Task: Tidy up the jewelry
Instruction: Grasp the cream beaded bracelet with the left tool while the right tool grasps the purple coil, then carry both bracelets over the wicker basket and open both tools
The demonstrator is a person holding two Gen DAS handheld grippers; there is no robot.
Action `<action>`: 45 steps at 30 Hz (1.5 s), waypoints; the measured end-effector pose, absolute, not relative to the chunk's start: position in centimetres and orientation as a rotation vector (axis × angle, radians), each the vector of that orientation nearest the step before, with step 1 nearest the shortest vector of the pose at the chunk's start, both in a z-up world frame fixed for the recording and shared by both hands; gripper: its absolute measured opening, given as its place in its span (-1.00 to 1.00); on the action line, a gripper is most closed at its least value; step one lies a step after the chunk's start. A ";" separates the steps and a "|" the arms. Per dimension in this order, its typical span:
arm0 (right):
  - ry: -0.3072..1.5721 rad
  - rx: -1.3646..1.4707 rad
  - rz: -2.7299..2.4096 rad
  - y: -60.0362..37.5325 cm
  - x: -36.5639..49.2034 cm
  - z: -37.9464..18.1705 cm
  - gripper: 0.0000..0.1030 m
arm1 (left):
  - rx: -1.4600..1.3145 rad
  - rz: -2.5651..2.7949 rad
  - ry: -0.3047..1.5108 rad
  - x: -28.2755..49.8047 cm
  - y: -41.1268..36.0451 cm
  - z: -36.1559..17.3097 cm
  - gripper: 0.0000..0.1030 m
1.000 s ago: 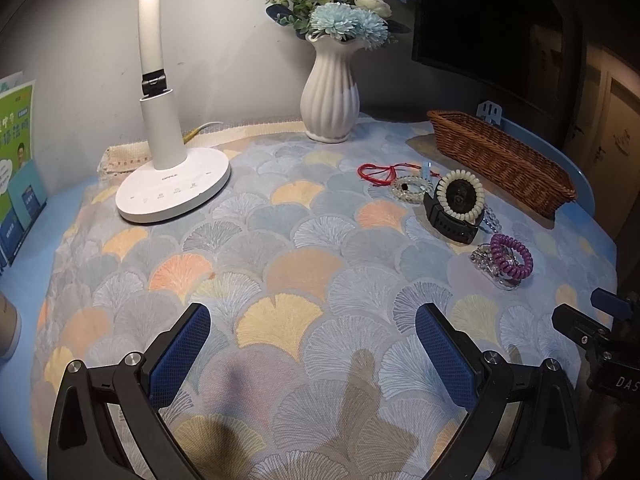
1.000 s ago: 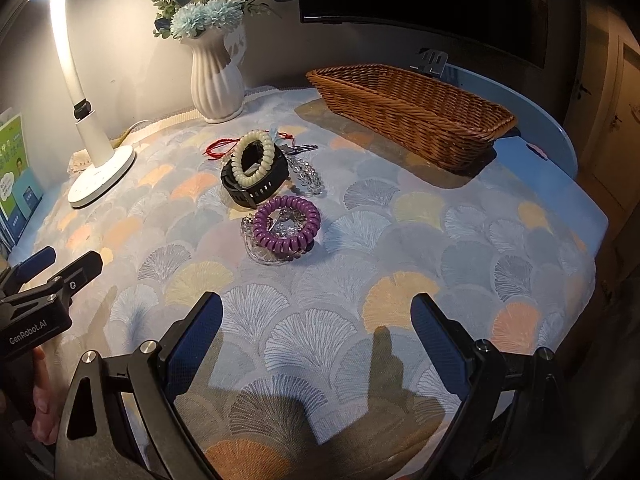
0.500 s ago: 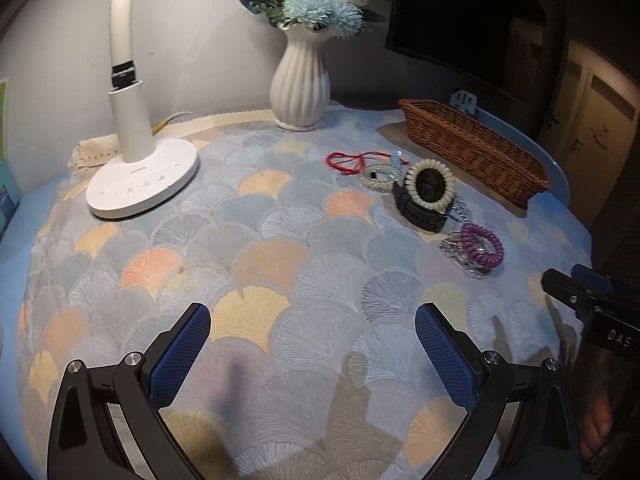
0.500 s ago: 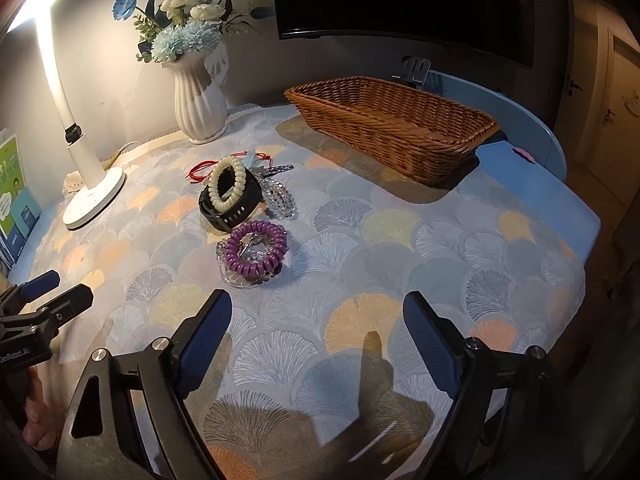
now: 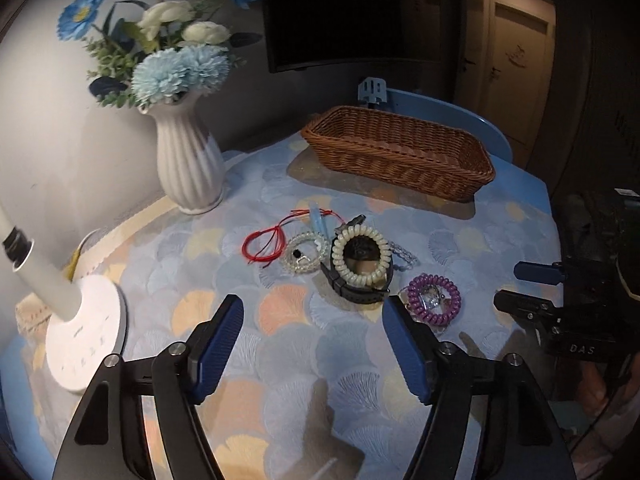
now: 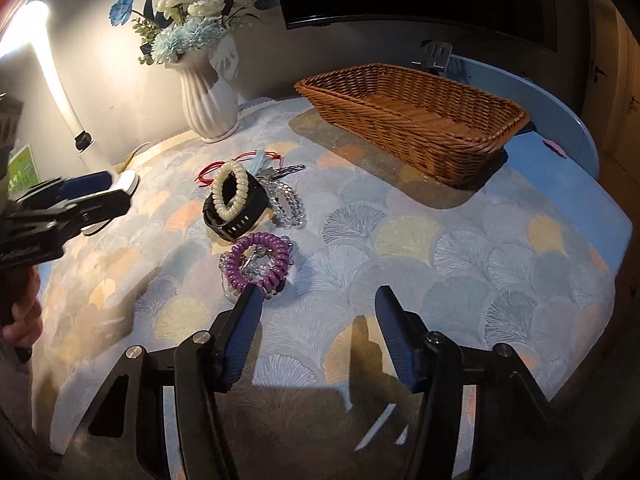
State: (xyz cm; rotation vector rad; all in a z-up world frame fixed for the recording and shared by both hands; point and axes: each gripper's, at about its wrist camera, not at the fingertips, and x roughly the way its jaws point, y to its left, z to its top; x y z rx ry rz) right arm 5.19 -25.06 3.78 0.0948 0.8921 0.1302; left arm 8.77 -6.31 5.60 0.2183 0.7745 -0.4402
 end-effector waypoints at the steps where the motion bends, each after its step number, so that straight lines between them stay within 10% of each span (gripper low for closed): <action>1: 0.894 0.097 0.148 -24.9 5.4 3.8 0.20 | 0.228 -0.462 0.782 9.6 -6.6 5.4 0.38; 10: 0.928 0.058 0.216 -23.5 8.2 2.9 -0.05 | 0.311 -0.602 0.807 14.1 -9.4 3.7 -0.08; 23: 1.001 0.060 0.237 -23.0 11.9 1.1 -0.21 | 0.305 -0.657 0.843 16.9 -10.7 1.6 -0.20; 31: 1.007 0.051 0.248 -22.4 12.4 0.7 -0.69 | 0.297 -0.662 0.840 17.1 -11.4 0.9 -0.78; 45: 0.914 0.108 0.258 -23.6 9.8 4.4 -0.72 | 0.166 -0.656 0.738 12.3 -8.4 7.0 -0.78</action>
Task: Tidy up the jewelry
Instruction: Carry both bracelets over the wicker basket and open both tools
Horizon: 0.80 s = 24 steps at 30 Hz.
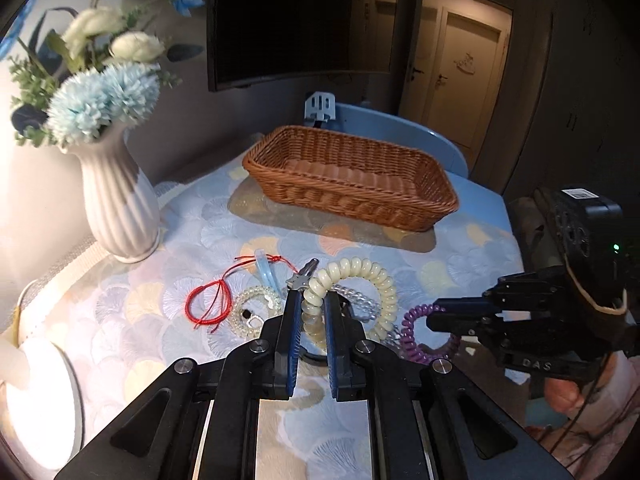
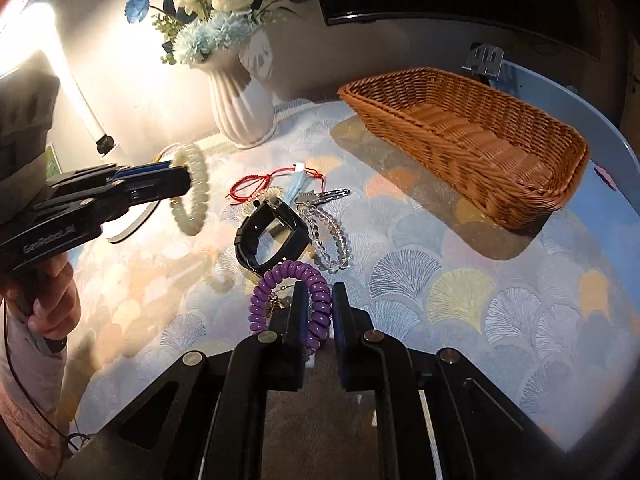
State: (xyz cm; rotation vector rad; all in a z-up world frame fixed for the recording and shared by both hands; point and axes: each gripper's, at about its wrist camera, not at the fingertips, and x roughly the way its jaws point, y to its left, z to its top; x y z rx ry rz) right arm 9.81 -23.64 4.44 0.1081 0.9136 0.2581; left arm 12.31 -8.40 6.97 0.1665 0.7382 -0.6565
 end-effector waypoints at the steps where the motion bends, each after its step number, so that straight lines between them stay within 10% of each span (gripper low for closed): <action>1: 0.910 0.109 0.257 -23.7 9.6 4.6 -0.72 | 0.169 -0.652 0.732 11.7 -8.3 7.3 -0.78; 24: 0.744 0.247 0.137 -34.9 13.4 12.9 -0.72 | 0.186 -0.598 0.677 13.5 -16.5 15.7 -0.78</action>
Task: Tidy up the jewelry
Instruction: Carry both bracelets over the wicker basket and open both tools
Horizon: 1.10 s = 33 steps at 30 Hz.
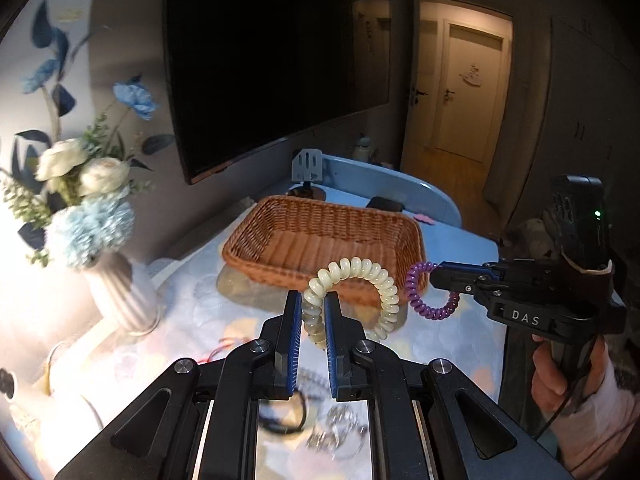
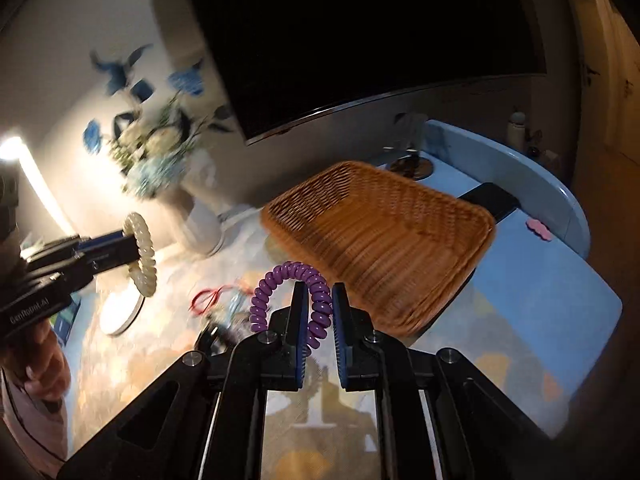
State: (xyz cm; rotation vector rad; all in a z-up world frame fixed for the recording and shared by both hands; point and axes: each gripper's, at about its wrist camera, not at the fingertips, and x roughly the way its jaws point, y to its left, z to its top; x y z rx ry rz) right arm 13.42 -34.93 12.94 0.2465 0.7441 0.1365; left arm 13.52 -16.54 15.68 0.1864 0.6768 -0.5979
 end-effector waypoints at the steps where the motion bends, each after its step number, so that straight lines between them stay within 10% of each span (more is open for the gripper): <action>1: 0.752 0.268 0.139 -35.9 14.5 12.9 -0.72 | 0.179 -0.598 0.696 14.6 -17.5 15.7 -0.78; 26: 1.011 0.238 0.063 -41.7 26.0 4.1 -0.67 | 0.087 -0.521 1.075 32.7 -28.1 2.5 -0.77; 33: 0.963 0.292 0.076 -41.9 23.4 6.6 -0.60 | 0.039 -0.532 1.051 30.7 -26.2 5.0 -0.24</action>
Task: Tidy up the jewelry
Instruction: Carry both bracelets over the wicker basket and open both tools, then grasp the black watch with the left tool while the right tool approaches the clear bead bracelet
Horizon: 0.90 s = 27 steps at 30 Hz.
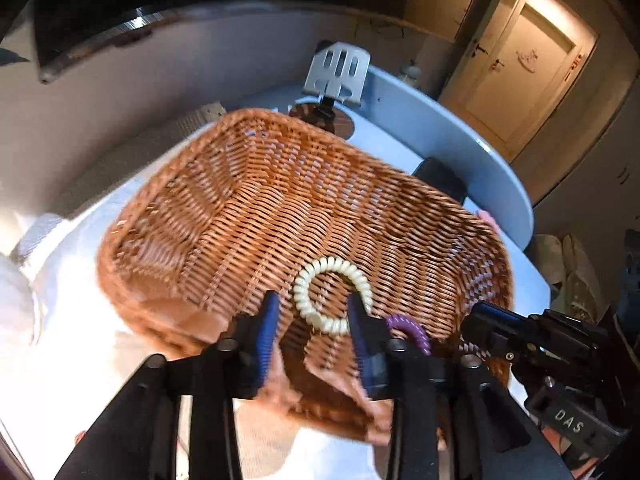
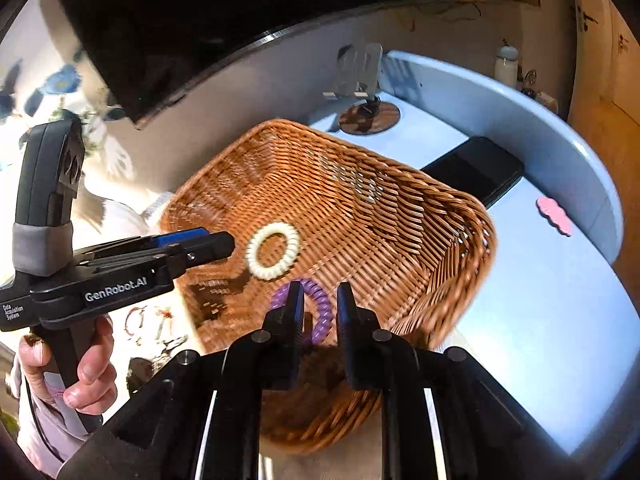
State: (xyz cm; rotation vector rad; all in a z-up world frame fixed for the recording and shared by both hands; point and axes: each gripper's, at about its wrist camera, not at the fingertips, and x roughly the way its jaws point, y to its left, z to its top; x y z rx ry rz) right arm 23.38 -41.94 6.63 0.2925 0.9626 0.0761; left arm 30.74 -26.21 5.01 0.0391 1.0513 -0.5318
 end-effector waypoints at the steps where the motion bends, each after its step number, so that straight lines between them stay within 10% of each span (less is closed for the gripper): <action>1: 0.952 0.285 0.078 -41.5 22.8 7.3 -0.60 | 0.036 -0.528 1.039 30.2 -25.9 5.6 -0.24; 16: 0.793 0.247 0.176 -33.6 12.5 15.1 -0.09 | -0.092 -0.466 0.804 16.4 -13.4 15.2 -0.15; 27: 0.953 0.237 0.222 -27.5 7.9 6.8 -0.09 | -0.169 -0.428 0.847 9.6 -5.4 9.8 -0.07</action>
